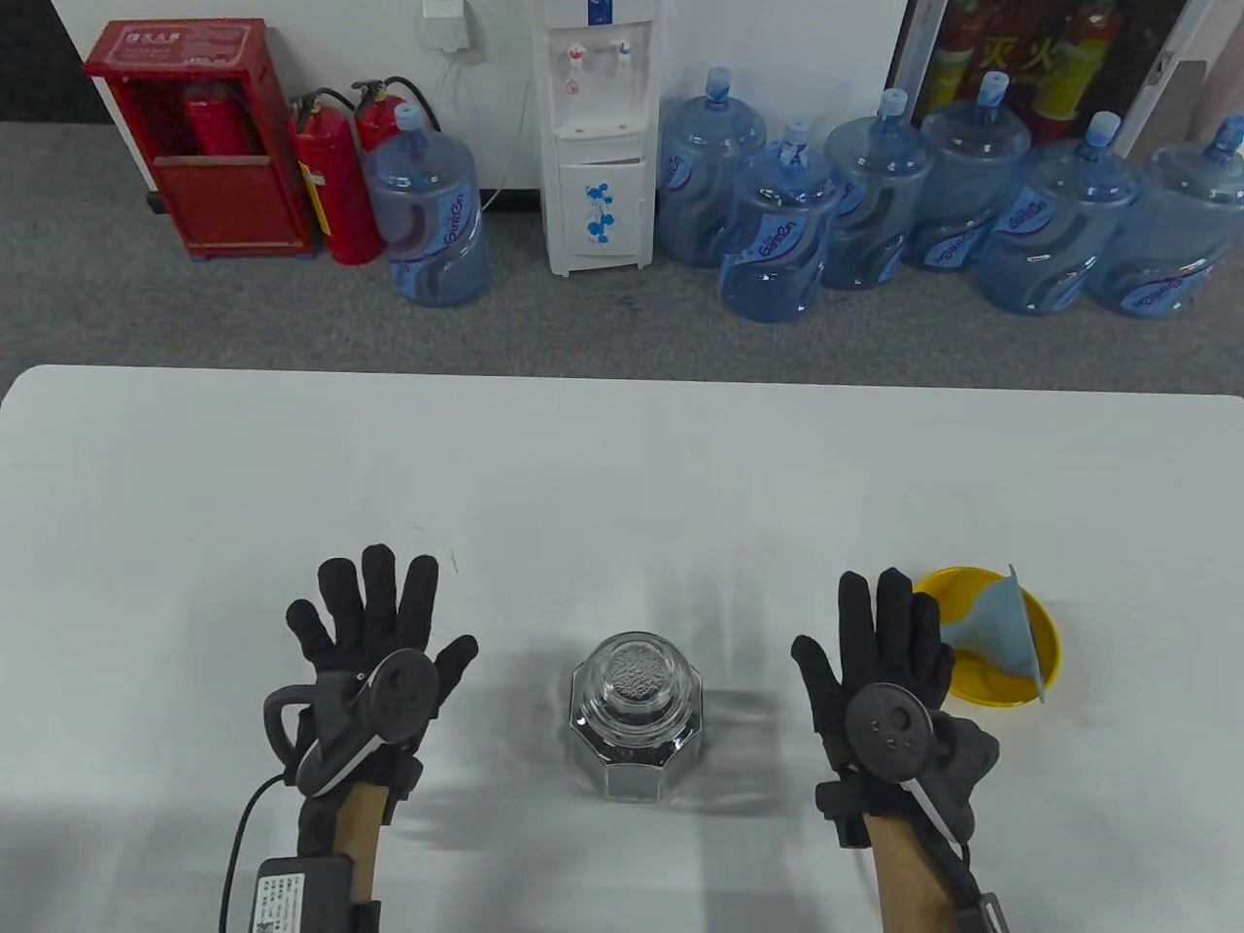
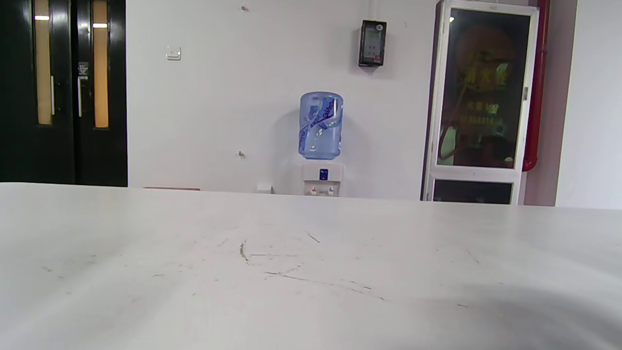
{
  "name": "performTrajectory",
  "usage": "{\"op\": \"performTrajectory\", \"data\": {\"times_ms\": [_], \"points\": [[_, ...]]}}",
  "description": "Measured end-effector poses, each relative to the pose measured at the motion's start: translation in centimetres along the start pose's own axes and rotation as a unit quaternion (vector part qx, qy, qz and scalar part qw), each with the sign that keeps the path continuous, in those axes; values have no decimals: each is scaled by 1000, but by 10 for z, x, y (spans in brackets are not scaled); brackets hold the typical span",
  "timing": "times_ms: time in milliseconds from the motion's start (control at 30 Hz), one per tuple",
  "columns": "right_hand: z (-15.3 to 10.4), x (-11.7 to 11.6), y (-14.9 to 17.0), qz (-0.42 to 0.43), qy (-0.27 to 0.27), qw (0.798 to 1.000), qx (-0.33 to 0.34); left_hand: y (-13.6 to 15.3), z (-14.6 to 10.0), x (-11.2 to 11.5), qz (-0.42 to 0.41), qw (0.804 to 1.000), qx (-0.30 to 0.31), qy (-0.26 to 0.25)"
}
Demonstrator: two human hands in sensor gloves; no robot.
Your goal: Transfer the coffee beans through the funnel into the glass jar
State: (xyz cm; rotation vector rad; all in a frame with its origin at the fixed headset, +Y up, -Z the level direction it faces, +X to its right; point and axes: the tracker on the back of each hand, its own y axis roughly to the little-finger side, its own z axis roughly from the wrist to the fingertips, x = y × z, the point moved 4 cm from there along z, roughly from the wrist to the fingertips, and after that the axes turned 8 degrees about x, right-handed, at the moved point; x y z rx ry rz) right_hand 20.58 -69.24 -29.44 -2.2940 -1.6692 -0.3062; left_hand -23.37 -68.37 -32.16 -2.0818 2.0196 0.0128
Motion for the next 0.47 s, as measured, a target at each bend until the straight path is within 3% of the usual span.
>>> {"op": "performTrajectory", "data": {"times_ms": [467], "points": [[0, 0, 2, 9, -2, 1000, -4, -2, 0, 2, 6, 1000, 1, 12]]}}
